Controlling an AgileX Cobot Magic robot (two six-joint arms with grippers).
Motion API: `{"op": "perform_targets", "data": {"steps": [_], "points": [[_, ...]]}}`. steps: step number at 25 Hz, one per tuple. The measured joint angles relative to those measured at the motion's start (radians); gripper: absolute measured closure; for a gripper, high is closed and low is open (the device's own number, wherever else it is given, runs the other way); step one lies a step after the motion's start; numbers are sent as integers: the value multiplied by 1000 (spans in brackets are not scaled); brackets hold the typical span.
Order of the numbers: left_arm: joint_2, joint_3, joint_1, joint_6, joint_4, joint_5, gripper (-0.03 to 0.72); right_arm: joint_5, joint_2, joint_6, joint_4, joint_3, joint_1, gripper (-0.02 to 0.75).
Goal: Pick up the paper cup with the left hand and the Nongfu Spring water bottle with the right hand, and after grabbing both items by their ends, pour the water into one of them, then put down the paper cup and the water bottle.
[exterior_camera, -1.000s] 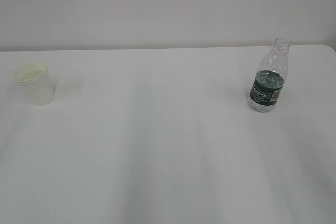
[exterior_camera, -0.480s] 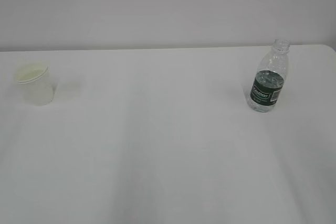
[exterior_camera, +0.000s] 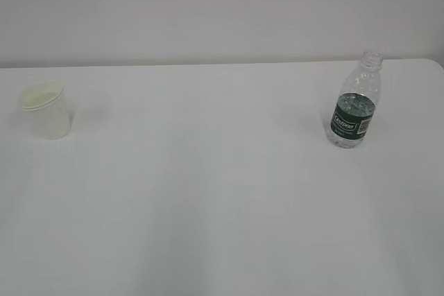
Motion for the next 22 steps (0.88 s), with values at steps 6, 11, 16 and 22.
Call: {"op": "perform_targets", "data": {"steps": [6,11,16,22], "points": [[0,0,0,-44,0,130,141,77,-20,13,2,0,0,218],[-2,32,0,-72,0,151,141,106,-25,19,12,9,0,218],[-2,93,0,-84,0,130,141,112,-27,25,18,10,0,219],[-2,165,0,-96,0,101,142,150,-27,28,23,10,0,219]]}}
